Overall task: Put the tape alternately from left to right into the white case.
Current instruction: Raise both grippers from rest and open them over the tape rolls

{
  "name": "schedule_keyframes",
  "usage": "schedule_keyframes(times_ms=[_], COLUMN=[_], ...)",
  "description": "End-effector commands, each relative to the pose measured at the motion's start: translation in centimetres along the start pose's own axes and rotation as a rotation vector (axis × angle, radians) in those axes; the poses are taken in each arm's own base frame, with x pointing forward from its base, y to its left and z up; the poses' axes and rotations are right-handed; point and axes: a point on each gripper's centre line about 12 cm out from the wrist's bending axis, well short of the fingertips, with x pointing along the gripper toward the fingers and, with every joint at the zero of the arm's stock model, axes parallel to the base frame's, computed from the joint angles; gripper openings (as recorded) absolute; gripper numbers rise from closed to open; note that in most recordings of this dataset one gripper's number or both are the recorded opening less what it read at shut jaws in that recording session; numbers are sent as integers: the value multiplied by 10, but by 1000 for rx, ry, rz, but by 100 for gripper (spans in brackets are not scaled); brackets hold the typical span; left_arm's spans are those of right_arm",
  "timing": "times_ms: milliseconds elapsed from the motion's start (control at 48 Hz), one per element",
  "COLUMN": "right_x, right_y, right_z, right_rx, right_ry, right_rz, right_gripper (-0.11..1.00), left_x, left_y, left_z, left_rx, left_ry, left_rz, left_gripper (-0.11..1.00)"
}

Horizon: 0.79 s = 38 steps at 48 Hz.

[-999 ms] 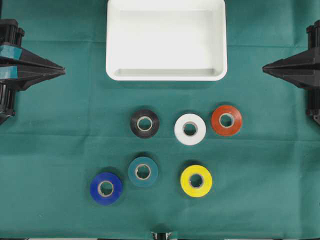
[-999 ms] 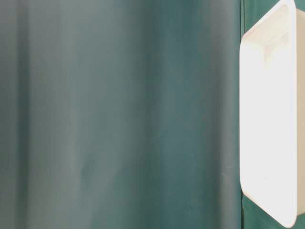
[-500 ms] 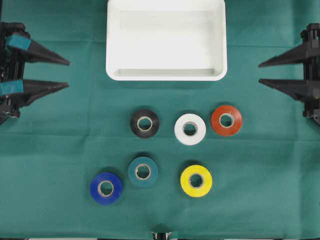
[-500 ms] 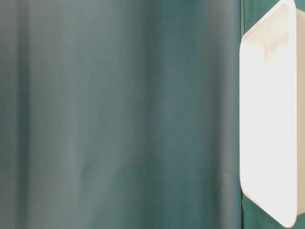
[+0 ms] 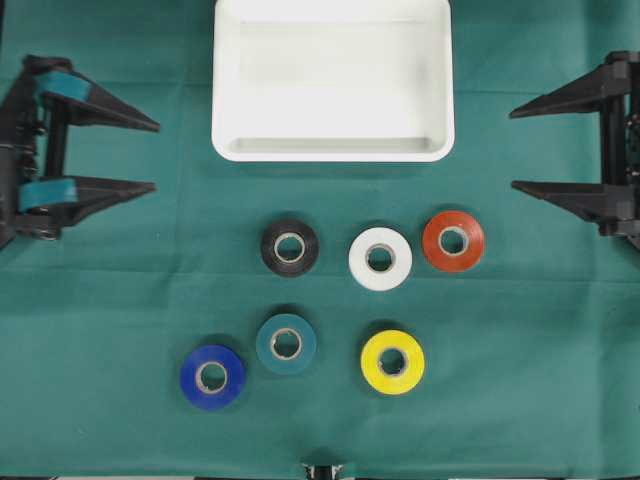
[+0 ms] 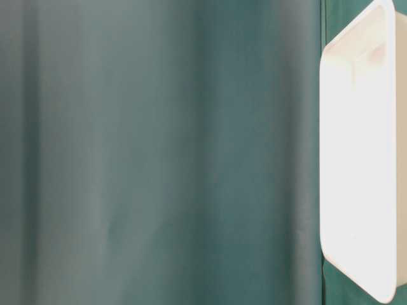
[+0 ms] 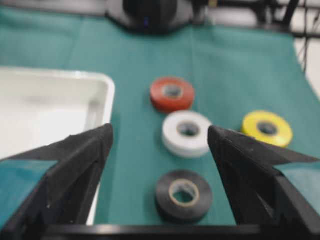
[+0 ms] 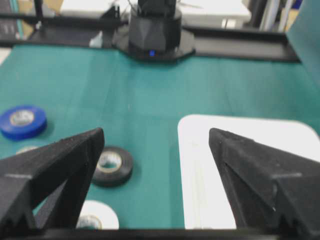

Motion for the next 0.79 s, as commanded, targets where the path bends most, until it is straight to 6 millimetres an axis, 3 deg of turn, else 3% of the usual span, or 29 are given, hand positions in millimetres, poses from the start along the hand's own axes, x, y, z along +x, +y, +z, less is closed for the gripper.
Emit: schedule_keyframes(times_ms=[0,312,770], right_x=[8,34,62], right_y=[0,-2,-4], right_z=[-1,-16,-36], right_rx=[2,3,7], right_ry=[30,201,316], right_rz=[-4,-21,-32], right_gripper=[79,79,79], left_x=[10,45,92], left_y=[-2,-1,0], left_z=[7,-5,-25], left_rx=[-7,-15,-12], left_ry=[7,170,353], left_rz=[-4,10,25], left_gripper=[88,88,88])
